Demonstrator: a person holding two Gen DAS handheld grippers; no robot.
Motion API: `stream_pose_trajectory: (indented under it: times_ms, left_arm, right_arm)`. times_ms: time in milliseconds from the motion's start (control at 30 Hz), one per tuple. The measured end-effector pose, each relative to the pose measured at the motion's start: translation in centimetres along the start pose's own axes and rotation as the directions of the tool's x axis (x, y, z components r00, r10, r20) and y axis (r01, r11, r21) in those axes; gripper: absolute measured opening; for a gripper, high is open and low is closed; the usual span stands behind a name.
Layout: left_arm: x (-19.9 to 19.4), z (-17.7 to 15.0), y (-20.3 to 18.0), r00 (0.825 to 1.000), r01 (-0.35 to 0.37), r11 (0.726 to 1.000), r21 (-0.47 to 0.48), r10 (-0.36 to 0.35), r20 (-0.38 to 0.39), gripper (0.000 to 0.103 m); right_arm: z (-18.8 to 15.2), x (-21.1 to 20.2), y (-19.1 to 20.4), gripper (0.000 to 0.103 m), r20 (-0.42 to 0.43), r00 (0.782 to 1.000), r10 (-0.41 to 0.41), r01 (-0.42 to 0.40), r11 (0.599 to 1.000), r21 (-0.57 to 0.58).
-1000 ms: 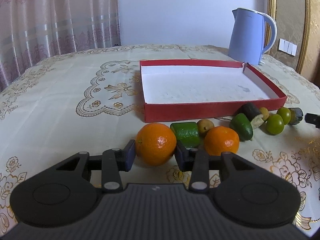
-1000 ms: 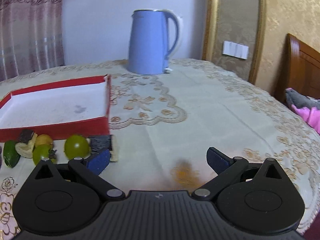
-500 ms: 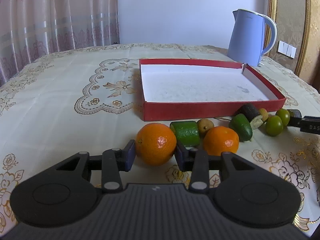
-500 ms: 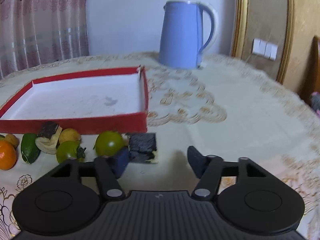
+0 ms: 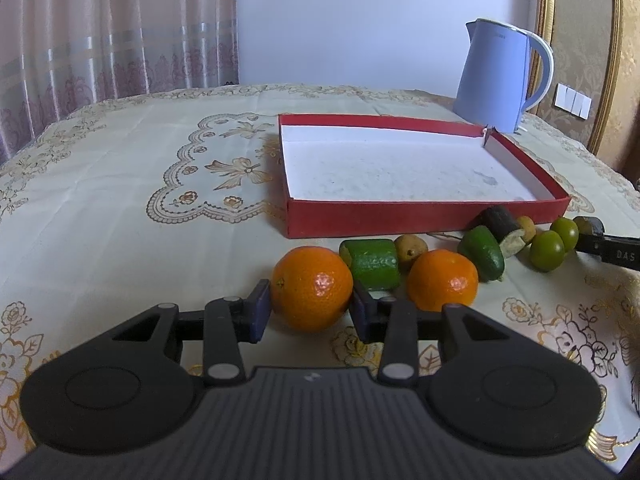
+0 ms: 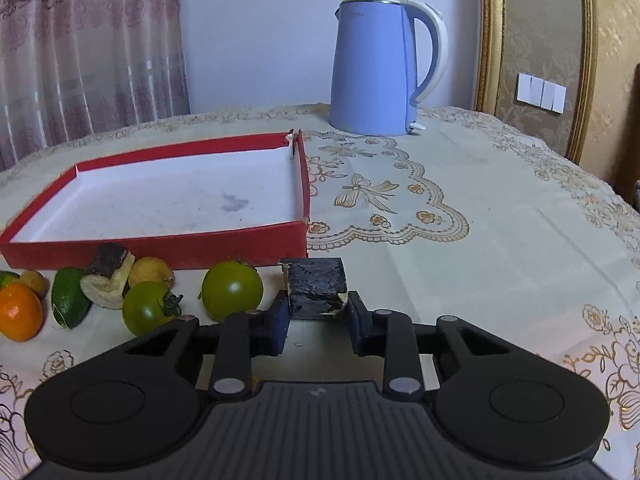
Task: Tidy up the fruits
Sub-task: 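Carry the eggplant slice into the red tray and open the right tool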
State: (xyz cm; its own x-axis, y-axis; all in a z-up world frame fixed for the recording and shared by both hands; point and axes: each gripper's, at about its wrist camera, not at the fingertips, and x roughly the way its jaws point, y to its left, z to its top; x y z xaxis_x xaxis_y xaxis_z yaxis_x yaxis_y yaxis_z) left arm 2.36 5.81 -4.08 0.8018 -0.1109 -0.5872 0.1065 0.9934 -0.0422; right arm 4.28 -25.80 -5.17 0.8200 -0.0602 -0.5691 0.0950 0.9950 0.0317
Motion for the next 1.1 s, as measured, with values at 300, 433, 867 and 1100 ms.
stream_pose_trajectory:
  times_ms: [300, 433, 867, 1100]
  left_arm:
    - [0.0, 0.0, 0.0, 1.000, 0.008, 1.000, -0.004, -0.008, 0.004, 0.037]
    - [-0.1, 0.1, 0.1, 1.000, 0.018, 1.000, -0.009, -0.018, 0.005, 0.037]
    - [0.0, 0.5, 0.6, 0.999, 0.037, 0.999, -0.025, -0.037, 0.005, 0.037]
    - [0.0, 0.7, 0.5, 0.999, 0.034, 0.999, -0.030, -0.034, -0.004, 0.037]
  right_arm:
    - [4.3, -1.8, 2.2, 0.029, 0.144, 0.988, 0.053, -0.043, 0.996, -0.076]
    - [6.6, 2.0, 3.8, 0.029, 0.080, 0.991, 0.105, -0.096, 0.990, -0.106]
    - [7.2, 9.5, 8.0, 0.029, -0.058, 0.994, 0.091, -0.101, 0.974, -0.201]
    - [7.2, 8.3, 7.4, 0.045, -0.041, 0.992, 0.116, -0.122, 0.978, -0.167]
